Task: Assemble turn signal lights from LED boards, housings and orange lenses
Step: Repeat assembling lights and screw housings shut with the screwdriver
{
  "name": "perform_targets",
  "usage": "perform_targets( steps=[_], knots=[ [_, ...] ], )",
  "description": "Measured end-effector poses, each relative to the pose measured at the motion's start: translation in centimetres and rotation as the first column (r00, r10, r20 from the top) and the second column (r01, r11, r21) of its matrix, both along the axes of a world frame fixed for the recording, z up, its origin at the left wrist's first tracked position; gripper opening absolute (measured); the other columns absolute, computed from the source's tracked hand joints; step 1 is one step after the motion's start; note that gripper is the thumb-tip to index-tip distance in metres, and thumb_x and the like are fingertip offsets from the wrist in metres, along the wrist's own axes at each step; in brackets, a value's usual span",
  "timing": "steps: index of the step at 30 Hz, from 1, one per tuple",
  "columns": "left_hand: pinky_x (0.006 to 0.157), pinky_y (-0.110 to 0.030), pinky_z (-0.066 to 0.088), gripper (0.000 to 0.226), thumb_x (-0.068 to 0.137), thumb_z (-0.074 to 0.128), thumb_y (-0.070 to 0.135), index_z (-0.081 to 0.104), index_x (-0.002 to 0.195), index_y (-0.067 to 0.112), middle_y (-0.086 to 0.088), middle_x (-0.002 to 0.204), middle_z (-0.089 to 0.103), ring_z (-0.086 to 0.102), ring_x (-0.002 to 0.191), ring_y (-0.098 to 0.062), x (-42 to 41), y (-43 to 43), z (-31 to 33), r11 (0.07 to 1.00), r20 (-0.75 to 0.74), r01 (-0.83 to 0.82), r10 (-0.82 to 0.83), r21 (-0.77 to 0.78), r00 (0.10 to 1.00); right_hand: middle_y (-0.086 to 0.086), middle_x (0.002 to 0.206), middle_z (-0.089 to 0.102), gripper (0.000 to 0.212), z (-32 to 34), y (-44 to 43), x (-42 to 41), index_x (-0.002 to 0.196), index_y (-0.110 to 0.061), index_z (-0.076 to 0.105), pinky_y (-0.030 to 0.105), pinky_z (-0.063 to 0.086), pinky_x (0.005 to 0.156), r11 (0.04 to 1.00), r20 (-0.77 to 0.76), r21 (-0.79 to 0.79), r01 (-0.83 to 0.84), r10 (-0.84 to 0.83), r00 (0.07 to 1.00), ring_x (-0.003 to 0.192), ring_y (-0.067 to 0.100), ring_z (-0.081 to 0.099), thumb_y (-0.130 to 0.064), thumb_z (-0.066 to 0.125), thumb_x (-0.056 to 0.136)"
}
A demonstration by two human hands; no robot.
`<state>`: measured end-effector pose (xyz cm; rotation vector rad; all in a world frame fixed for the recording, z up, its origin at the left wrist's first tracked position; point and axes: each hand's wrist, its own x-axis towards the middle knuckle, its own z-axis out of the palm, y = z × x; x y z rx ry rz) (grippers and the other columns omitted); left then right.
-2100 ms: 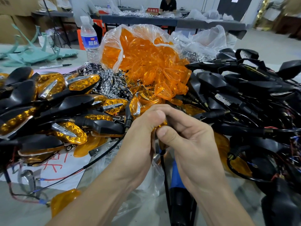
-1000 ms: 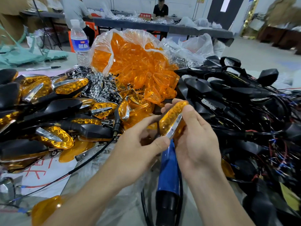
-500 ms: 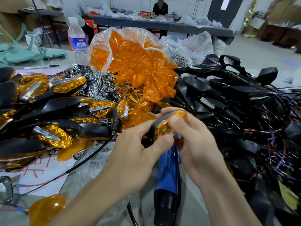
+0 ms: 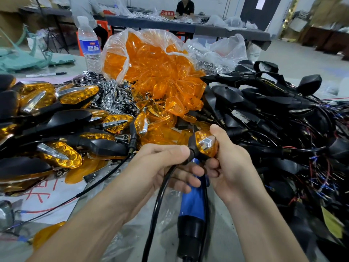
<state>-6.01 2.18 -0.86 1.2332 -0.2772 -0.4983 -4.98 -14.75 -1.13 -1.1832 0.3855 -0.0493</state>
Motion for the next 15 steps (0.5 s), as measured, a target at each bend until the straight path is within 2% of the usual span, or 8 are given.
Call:
perform_targets(
  steps=[3,6,8,10,12,15],
  knots=[
    [0.063,-0.027,0.060,0.043,0.085,0.070,0.040,0.079,0.112,0.008,-0.022,0.097,0.077,0.075,0.076,-0.025,-0.22,-0.14,0.41,0.999,-0.002,-0.038,0.038,0.020,0.999,-0.004,0.045,0.041,0.038,-0.09,-0.11,0.00,0.070,-0.014,0.061,0.019,0.028,0.031,0.999,0.000,0.044,0.008,-0.008,1.000,0.034,0.006,0.037,-0.039,0.068,0.098],
    [0.063,-0.026,0.060,0.045,0.082,0.068,0.044,0.080,0.108,0.008,-0.023,0.097,0.077,0.075,0.075,-0.024,-0.30,-0.14,0.67,0.998,-0.008,-0.060,0.061,0.034,0.998,-0.004,0.046,0.043,0.043,-0.14,-0.17,-0.07,0.063,-0.016,0.067,0.019,0.030,0.033,0.998,0.016,0.053,-0.030,0.030,0.999,0.036,0.006,0.038,-0.041,0.067,0.099],
    [0.062,-0.025,0.059,0.039,0.088,0.070,0.042,0.081,0.101,0.007,-0.021,0.094,0.078,0.075,0.074,-0.023,-0.28,-0.13,0.56,0.992,0.005,-0.089,0.089,0.088,0.996,-0.002,0.048,0.046,0.048,-0.16,-0.11,-0.23,0.057,-0.021,0.070,0.021,0.032,0.035,0.997,0.091,-0.048,-0.065,0.069,0.993,0.038,0.009,0.040,-0.043,0.066,0.099],
    [0.061,-0.023,0.057,0.043,0.091,0.074,0.048,0.081,0.096,0.006,-0.015,0.089,0.078,0.072,0.070,-0.020,-0.42,-0.27,0.33,0.976,0.032,-0.120,0.116,0.183,0.993,-0.001,0.053,0.055,0.031,-0.51,0.04,-0.41,0.073,-0.022,0.073,0.022,0.036,0.037,0.957,0.247,-0.283,-0.067,0.140,0.959,0.040,0.011,0.045,-0.045,0.070,0.094],
    [0.057,-0.021,0.052,0.048,0.083,0.069,0.050,0.077,0.093,0.004,-0.007,0.078,0.075,0.066,0.064,-0.018,-0.51,-0.41,0.25,0.964,0.055,-0.141,0.132,0.227,0.990,-0.001,0.061,0.063,0.024,-0.62,0.11,-0.54,0.087,-0.024,0.073,0.020,0.040,0.039,0.910,0.355,-0.412,-0.045,0.205,0.912,0.042,0.011,0.050,-0.048,0.074,0.087],
    [0.050,-0.017,0.040,0.040,0.087,0.064,0.049,0.071,0.080,0.010,0.003,0.063,0.062,0.051,0.054,-0.012,-0.49,-0.24,0.68,0.950,0.121,-0.171,0.144,0.261,0.982,0.007,0.072,0.063,0.037,-0.40,-0.51,-0.64,0.102,-0.011,0.069,0.022,0.042,0.045,0.925,0.371,-0.300,-0.233,0.339,0.865,0.051,0.013,0.052,-0.046,0.071,0.091]
  ],
)
